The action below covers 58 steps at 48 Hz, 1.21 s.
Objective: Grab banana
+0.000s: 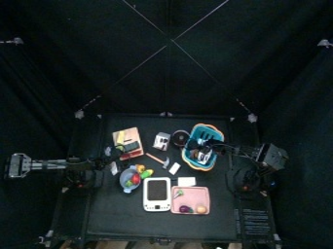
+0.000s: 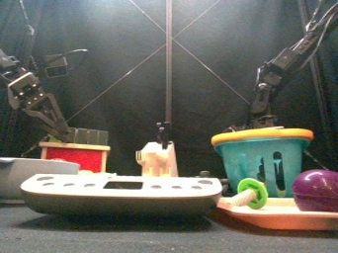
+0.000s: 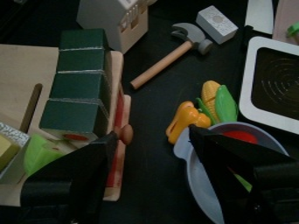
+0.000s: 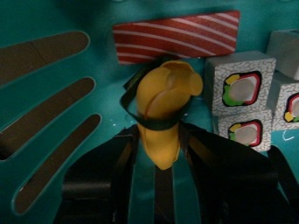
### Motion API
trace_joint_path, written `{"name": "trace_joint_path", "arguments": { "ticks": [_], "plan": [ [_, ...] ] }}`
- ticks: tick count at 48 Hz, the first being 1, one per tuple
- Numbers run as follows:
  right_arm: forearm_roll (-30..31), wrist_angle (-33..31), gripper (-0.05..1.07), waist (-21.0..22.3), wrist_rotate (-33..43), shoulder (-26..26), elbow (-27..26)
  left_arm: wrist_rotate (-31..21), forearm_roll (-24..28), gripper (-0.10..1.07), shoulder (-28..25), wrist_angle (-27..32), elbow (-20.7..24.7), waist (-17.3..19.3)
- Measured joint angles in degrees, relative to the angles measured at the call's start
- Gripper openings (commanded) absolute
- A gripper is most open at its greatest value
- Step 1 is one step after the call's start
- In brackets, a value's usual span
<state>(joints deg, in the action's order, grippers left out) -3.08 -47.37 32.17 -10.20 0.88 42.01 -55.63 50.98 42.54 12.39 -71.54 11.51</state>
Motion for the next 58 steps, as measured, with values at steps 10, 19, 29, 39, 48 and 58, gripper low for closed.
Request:
{"name": "trace_joint_path", "arguments": {
  "ticks": [10, 19, 29, 39, 48, 58],
  "plan": [
    [0.18, 0.09, 0.67, 0.00, -0.26, -0.18, -0.09, 0.00, 0.00, 0.99, 0.09, 0.00, 0.00, 0.09],
    [0.53, 0.09, 0.56, 0.09, 0.09, 0.00, -0.09, 0.00, 0.00, 0.99, 0.09, 0.00, -0.09, 0.09],
    [1.05, -0.18, 0.56, 0.00, 0.88, 1.23, -0.26, 0.00, 0.00, 0.99, 0.09, 0.00, -0.09, 0.00],
    [0.88, -0.35, 0.56, 0.00, 1.23, 7.65, -2.02, 0.00, 0.00, 0.99, 0.00, 0.00, -0.09, 0.00],
    [1.76, -2.11, 0.56, 0.00, 3.96, 11.43, -2.20, 0.00, 0.00, 0.99, 0.09, 0.00, -0.09, 0.09],
    [1.67, -4.57, 0.55, 0.00, 11.78, 13.62, -2.20, 0.00, 0.00, 0.99, 0.09, 0.00, -0.09, 0.00]
  ]
}}
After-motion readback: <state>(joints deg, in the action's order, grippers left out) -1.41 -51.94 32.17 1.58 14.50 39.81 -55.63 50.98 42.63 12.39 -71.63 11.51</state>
